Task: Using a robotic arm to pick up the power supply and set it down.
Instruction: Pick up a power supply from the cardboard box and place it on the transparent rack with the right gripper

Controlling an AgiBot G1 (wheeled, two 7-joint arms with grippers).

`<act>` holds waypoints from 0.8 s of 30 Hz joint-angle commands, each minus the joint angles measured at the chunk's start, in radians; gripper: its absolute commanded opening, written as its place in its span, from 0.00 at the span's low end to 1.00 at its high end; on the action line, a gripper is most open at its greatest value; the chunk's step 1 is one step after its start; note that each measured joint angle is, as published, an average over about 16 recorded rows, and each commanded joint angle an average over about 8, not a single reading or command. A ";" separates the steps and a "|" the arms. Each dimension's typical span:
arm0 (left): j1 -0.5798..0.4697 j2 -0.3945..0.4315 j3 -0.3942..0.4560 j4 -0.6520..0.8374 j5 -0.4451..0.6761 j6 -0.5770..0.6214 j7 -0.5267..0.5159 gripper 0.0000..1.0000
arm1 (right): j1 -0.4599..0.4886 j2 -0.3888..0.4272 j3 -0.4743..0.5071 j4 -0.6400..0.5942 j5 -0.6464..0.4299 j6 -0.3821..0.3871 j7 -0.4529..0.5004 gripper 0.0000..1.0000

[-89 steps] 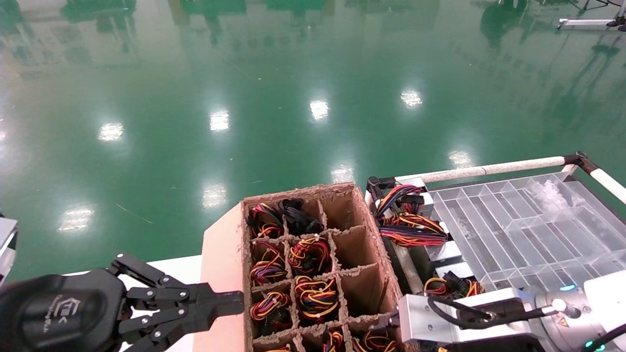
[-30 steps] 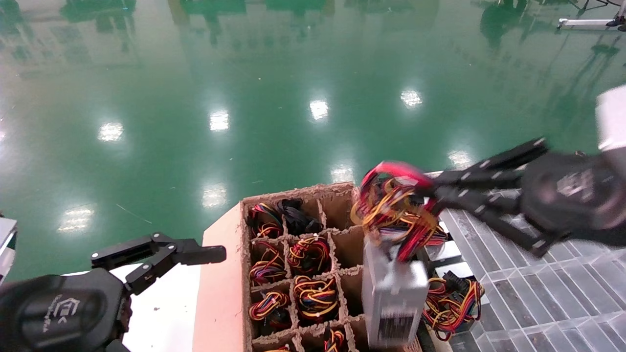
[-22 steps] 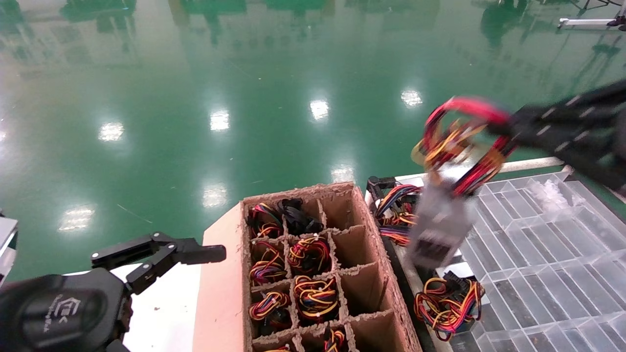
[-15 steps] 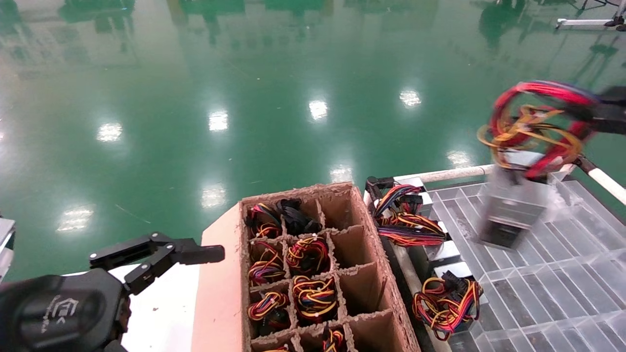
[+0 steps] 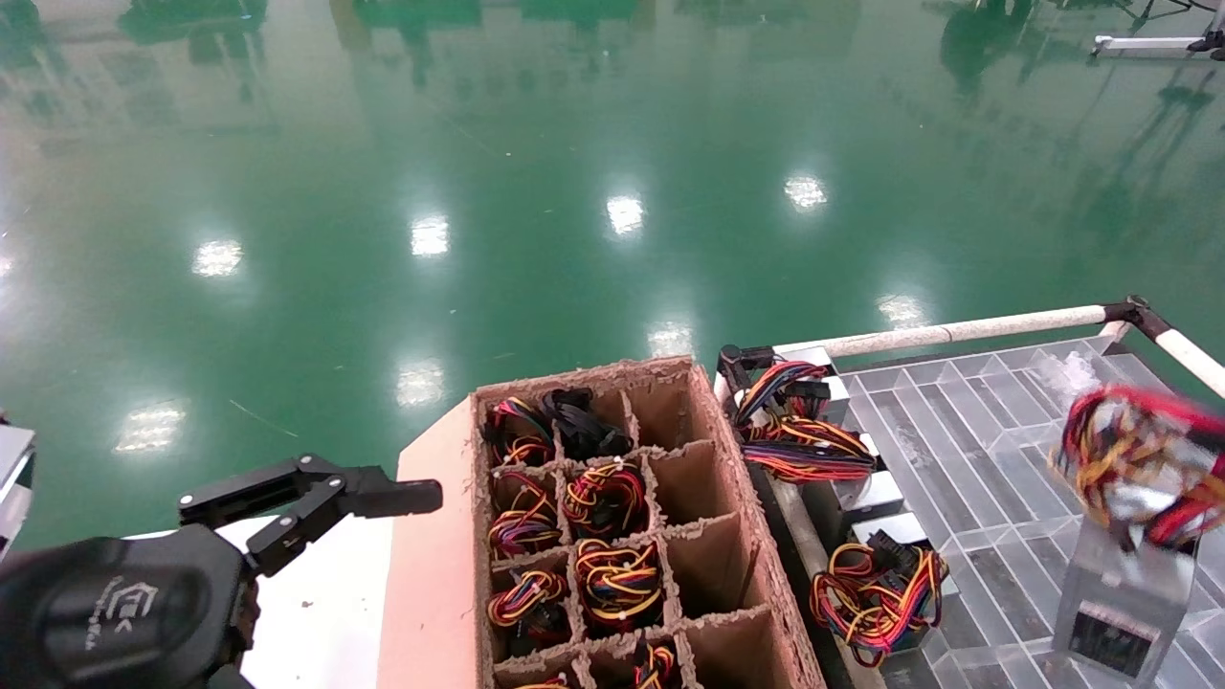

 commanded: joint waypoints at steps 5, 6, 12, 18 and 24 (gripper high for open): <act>0.000 0.000 0.000 0.000 0.000 0.000 0.000 1.00 | -0.043 0.020 -0.076 0.001 0.050 -0.002 -0.050 0.00; 0.000 0.000 0.000 0.000 0.000 0.000 0.000 1.00 | -0.046 0.021 -0.087 0.006 0.059 -0.002 -0.055 0.00; 0.000 0.000 0.000 0.000 0.000 0.000 0.000 1.00 | -0.046 0.018 -0.156 0.057 0.105 -0.004 -0.068 0.00; 0.000 0.000 0.000 0.000 0.000 0.000 0.000 1.00 | -0.018 0.003 -0.223 0.100 0.123 -0.003 -0.061 0.00; 0.000 0.000 0.001 0.000 0.000 0.000 0.000 1.00 | 0.022 -0.024 -0.288 0.116 0.116 -0.002 -0.052 0.00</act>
